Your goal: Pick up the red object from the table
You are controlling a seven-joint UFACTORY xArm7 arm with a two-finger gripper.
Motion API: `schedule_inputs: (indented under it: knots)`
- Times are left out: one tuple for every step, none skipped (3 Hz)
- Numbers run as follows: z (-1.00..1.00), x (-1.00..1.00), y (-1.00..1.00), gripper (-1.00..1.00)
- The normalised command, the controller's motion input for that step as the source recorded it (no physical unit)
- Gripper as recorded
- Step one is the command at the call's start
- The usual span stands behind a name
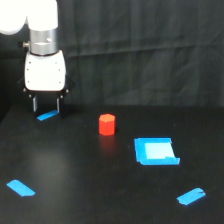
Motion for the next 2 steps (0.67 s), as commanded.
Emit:
schedule_inputs:
  knots:
    - [-0.05,0.32,-0.15,0.98]
    - [-0.05,0.48,-0.19,0.98]
